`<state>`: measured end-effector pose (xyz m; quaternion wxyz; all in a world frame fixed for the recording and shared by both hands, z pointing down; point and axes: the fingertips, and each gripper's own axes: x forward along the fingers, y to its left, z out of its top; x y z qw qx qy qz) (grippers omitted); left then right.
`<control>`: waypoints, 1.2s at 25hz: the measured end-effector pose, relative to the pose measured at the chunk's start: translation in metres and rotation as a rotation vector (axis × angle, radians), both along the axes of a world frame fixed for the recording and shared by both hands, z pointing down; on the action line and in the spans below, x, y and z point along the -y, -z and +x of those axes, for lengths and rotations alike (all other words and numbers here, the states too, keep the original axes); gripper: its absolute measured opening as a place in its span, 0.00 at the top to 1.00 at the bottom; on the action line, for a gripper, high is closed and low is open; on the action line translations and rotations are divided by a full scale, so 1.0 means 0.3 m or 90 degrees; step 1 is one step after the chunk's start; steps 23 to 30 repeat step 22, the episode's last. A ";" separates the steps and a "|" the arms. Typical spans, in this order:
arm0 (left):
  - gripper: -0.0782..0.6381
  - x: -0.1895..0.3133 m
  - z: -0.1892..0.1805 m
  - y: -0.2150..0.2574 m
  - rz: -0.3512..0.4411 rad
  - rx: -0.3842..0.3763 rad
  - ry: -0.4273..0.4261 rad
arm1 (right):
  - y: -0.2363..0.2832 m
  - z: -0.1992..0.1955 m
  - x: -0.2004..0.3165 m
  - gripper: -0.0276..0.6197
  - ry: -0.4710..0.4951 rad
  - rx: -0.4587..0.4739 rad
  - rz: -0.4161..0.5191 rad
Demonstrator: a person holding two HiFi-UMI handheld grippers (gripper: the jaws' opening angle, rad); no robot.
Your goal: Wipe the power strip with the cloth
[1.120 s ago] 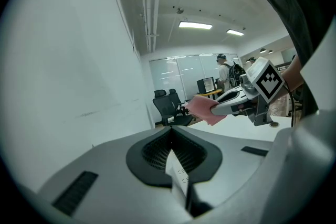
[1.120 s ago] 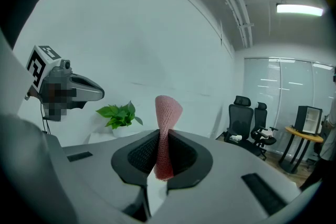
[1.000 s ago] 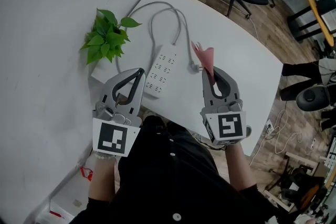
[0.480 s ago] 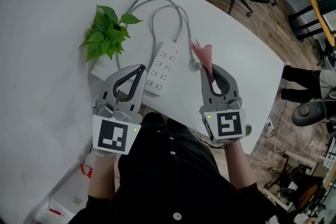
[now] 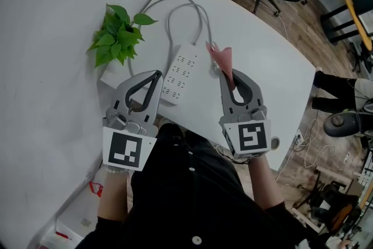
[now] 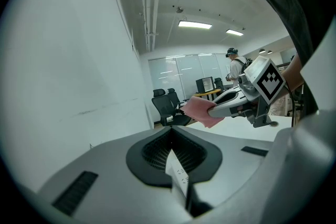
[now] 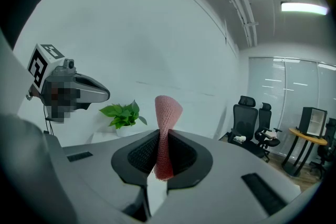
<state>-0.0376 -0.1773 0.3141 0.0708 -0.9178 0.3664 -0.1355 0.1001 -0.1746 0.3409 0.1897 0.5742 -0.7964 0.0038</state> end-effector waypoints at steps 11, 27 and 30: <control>0.87 0.004 0.001 -0.007 -0.003 -0.002 0.000 | -0.005 -0.003 0.004 0.87 0.003 -0.007 -0.001; 0.87 0.006 -0.004 -0.013 -0.005 -0.002 -0.003 | -0.014 -0.021 0.002 0.87 0.008 -0.009 -0.009; 0.87 0.006 -0.004 -0.013 -0.005 -0.002 -0.003 | -0.014 -0.021 0.002 0.87 0.008 -0.009 -0.009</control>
